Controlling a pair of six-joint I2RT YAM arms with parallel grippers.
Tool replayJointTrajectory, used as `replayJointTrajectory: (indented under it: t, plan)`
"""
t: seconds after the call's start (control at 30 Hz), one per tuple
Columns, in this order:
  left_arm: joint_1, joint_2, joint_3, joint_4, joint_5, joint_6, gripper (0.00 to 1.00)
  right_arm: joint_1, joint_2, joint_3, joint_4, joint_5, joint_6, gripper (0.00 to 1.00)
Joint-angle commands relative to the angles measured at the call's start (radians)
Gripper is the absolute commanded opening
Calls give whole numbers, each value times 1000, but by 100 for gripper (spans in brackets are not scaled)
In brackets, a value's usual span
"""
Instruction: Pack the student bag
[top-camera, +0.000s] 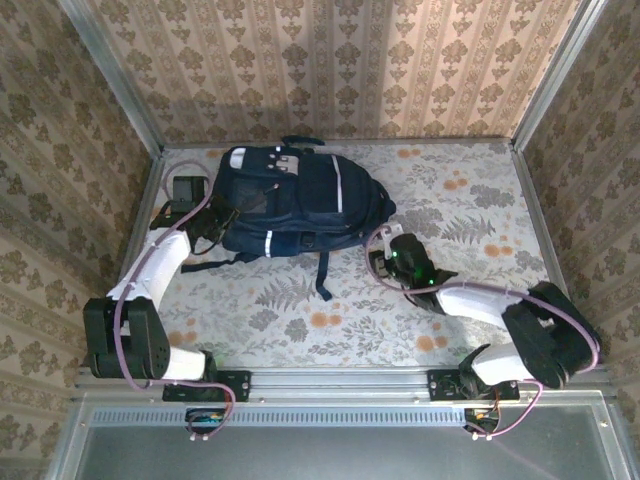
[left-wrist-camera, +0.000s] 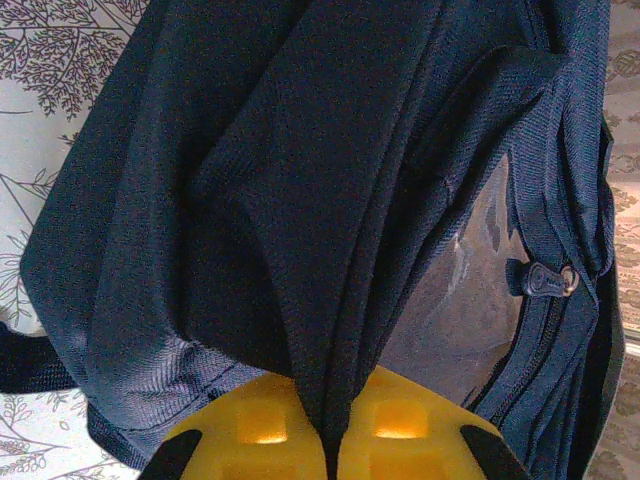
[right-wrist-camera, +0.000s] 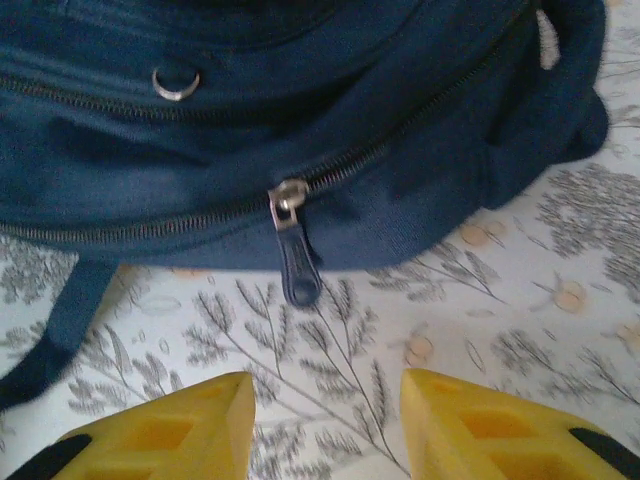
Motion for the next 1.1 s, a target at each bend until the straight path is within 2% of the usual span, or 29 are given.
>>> replayJointTrajectory:
  t: [0.0, 0.27, 0.53, 0.63, 0.8, 0.93, 1.07]
  plan:
    - [8, -35, -2, 6, 18, 38, 0, -50, 80, 85, 21, -145, -2, 46]
    - [28, -35, -9, 14, 46, 36, 0, -57, 171, 158, -4, -215, -39, 49]
    - [40, -28, -21, 30, 60, 32, 0, -65, 273, 221, -44, -148, -71, 45]
    - [41, -22, -23, 37, 66, 30, 0, -74, 306, 234, -25, -152, -68, 38]
    - [49, -12, -25, 42, 73, 27, 0, -78, 324, 243, -1, -177, -59, 14]
    - [56, -11, -14, 39, 64, 32, 0, -78, 285, 203, 7, -172, -61, 0]
    - [56, 10, 14, 34, 57, 32, 0, -65, 209, 137, 9, -181, -53, 0]
